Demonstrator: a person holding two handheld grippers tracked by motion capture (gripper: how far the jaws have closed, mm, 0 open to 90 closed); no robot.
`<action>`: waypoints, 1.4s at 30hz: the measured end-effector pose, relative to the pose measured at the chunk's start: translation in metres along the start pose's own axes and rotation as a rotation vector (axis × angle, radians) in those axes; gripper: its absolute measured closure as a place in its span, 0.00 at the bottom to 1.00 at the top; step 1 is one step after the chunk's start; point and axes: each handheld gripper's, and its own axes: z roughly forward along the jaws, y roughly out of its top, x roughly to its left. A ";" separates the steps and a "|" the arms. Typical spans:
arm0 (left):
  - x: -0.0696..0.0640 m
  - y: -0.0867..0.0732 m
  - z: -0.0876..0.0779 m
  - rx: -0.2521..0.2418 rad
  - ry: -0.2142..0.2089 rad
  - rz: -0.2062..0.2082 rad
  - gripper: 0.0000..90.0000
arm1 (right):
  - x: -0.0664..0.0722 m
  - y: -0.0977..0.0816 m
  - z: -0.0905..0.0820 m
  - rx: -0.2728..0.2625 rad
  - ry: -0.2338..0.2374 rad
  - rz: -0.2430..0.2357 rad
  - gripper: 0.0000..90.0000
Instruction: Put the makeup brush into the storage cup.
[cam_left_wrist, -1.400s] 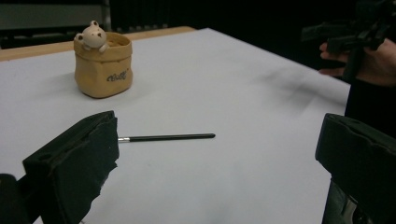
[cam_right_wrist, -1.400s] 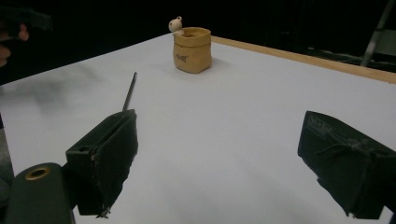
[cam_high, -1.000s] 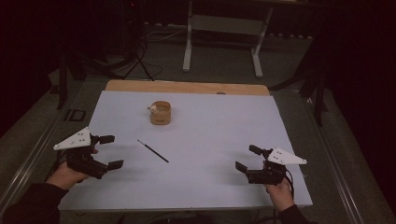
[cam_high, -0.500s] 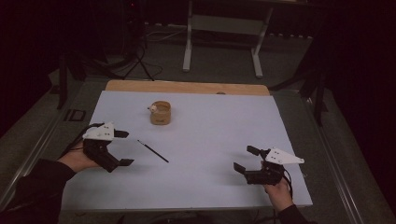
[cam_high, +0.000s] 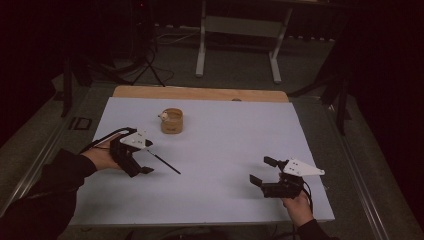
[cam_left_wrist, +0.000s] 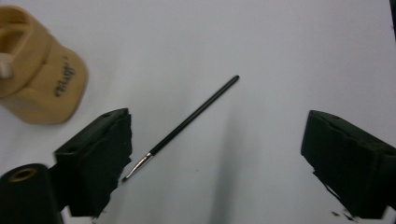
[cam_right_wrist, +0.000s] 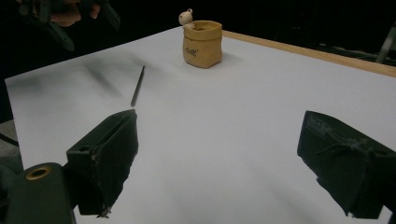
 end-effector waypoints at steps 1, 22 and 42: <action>0.001 0.002 0.002 0.011 -0.009 0.015 0.12 | 0.000 0.000 0.000 -0.002 0.000 0.002 0.14; 0.020 0.019 0.043 0.267 -0.010 0.306 0.39 | -0.001 -0.003 0.004 0.022 0.000 0.010 0.14; 0.039 0.012 0.072 0.375 -0.072 0.437 0.78 | 0.000 -0.004 0.003 0.025 0.003 0.015 0.14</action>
